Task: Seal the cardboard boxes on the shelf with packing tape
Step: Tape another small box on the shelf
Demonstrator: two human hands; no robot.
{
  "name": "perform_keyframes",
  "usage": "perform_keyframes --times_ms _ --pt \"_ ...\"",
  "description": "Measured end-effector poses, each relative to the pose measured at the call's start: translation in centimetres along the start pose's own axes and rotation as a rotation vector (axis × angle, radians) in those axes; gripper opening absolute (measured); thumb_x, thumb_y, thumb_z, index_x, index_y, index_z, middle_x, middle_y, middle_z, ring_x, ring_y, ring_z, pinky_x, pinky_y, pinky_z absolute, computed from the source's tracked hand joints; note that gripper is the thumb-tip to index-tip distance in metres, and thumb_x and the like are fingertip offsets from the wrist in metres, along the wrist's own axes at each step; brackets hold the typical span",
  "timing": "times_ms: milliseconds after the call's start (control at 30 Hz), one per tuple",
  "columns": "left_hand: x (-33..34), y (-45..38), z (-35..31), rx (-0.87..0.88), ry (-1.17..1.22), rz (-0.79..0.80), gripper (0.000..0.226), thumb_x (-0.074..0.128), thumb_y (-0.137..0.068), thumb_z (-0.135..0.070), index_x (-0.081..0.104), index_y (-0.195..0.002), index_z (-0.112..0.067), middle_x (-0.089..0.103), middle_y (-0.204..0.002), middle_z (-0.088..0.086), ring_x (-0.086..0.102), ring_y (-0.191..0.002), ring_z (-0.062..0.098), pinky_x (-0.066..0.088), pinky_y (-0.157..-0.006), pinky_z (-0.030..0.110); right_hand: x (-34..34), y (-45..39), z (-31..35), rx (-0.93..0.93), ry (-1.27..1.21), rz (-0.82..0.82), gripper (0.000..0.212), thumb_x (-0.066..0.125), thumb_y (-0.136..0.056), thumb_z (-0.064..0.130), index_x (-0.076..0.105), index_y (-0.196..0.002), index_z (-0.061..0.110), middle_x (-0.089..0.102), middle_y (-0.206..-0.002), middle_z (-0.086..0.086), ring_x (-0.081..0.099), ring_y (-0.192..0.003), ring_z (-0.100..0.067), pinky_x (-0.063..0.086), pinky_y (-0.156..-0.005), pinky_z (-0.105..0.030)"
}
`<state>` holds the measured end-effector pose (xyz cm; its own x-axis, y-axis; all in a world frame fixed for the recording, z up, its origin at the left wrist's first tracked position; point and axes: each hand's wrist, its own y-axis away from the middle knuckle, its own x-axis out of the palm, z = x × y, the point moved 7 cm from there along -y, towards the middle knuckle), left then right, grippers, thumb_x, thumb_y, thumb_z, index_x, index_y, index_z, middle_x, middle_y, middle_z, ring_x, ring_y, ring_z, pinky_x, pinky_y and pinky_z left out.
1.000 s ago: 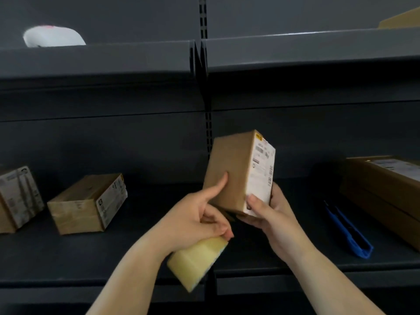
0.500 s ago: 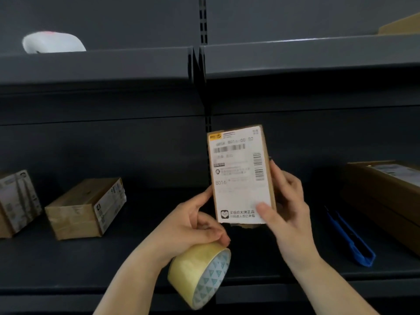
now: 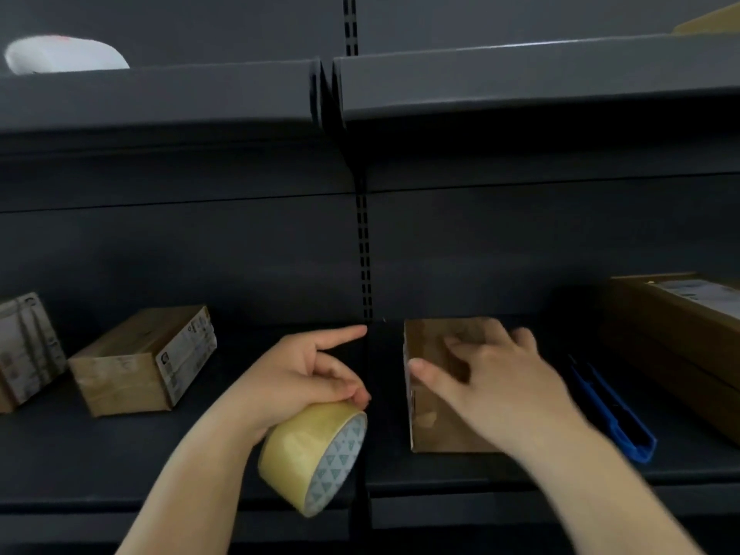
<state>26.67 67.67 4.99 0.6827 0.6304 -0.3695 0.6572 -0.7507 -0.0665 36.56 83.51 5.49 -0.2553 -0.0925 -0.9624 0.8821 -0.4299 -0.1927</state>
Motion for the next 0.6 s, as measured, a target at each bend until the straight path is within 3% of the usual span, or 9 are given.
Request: perform_keyframes --times_ms 67,167,233,267,333,400,500,600 --pt "-1.0 0.5 -0.2 0.007 0.070 -0.017 0.061 0.074 -0.067 -0.011 0.052 -0.119 -0.034 0.074 -0.080 0.013 0.071 -0.080 0.017 0.049 -0.079 0.027 -1.2 -0.5 -1.8 -0.134 -0.026 0.089 0.080 0.031 -0.068 0.082 0.024 -0.141 0.048 0.013 -0.152 0.017 0.011 -0.141 -0.021 0.024 -0.111 -0.040" --pt "-2.5 1.4 -0.4 0.028 0.159 -0.034 0.077 0.088 -0.047 -0.033 0.058 -0.118 -0.031 0.073 -0.082 0.019 0.072 -0.080 0.022 0.054 -0.070 0.023 -1.6 -1.4 -4.3 -0.334 -0.272 0.386 0.079 0.071 -0.068 0.055 0.024 -0.131 0.064 0.006 -0.146 0.039 -0.002 -0.136 0.013 0.004 -0.114 -0.032" --pt "-3.0 1.6 -0.4 0.041 0.177 -0.060 0.084 0.090 -0.038 -0.040 0.060 -0.116 -0.031 0.073 -0.082 0.019 0.072 -0.080 0.023 0.055 -0.068 0.023 -0.5 -1.2 -4.8 -0.428 -0.341 0.542 0.079 0.076 -0.071 0.040 0.028 -0.128 0.066 0.012 -0.143 0.042 0.000 -0.133 0.019 0.000 -0.116 -0.030" --pt "-3.2 1.6 -0.5 0.050 0.182 -0.076 0.085 0.090 -0.036 -0.042 0.060 -0.115 -0.031 0.073 -0.081 0.019 0.072 -0.081 0.023 0.055 -0.068 0.023 -0.1 -1.4 -4.6 -0.453 -0.296 0.544 0.076 0.074 -0.075 0.036 0.028 -0.127 0.066 0.013 -0.144 0.041 0.003 -0.134 0.016 0.001 -0.116 -0.029" --pt "-3.5 1.8 -0.7 0.064 0.187 -0.104 0.085 0.090 -0.034 -0.044 0.062 -0.113 -0.032 0.073 -0.081 0.018 0.072 -0.082 0.024 0.055 -0.068 0.023 0.2 -2.0 -3.7 -0.494 -0.148 0.418 0.069 0.067 -0.082 0.035 0.025 -0.127 0.065 0.017 -0.143 0.036 0.012 -0.133 0.008 0.008 -0.112 -0.021" --pt "-3.9 1.8 -0.8 0.072 0.187 -0.124 0.086 0.090 -0.032 -0.045 0.062 -0.112 -0.032 0.073 -0.080 0.018 0.072 -0.082 0.024 0.055 -0.068 0.023 0.1 -1.9 -1.5 -0.536 0.016 0.162 0.059 0.060 -0.084 0.043 0.026 -0.130 0.060 0.032 -0.133 0.028 0.028 -0.121 -0.004 0.023 -0.103 -0.023" --pt "-4.4 2.0 -1.0 0.059 0.167 -0.129 0.087 0.090 -0.032 -0.045 0.062 -0.114 -0.031 0.073 -0.081 0.018 0.072 -0.081 0.023 0.055 -0.067 0.023 0.1 -1.1 2.0 -0.547 0.154 -0.216 0.056 0.065 -0.074 0.056 0.052 -0.127 0.042 0.055 -0.106 0.009 0.049 -0.098 -0.019 0.040 -0.083 -0.039" --pt "-4.5 2.3 -1.2 0.044 0.156 -0.090 0.082 0.090 -0.038 -0.037 0.061 -0.115 -0.028 0.073 -0.080 0.019 0.072 -0.079 0.023 0.055 -0.066 0.023 0.5 -1.2 3.1 -0.533 0.178 -0.400 0.053 0.070 -0.061 0.062 0.072 -0.103 0.031 0.063 -0.081 0.005 0.060 -0.076 -0.022 0.048 -0.063 -0.039"
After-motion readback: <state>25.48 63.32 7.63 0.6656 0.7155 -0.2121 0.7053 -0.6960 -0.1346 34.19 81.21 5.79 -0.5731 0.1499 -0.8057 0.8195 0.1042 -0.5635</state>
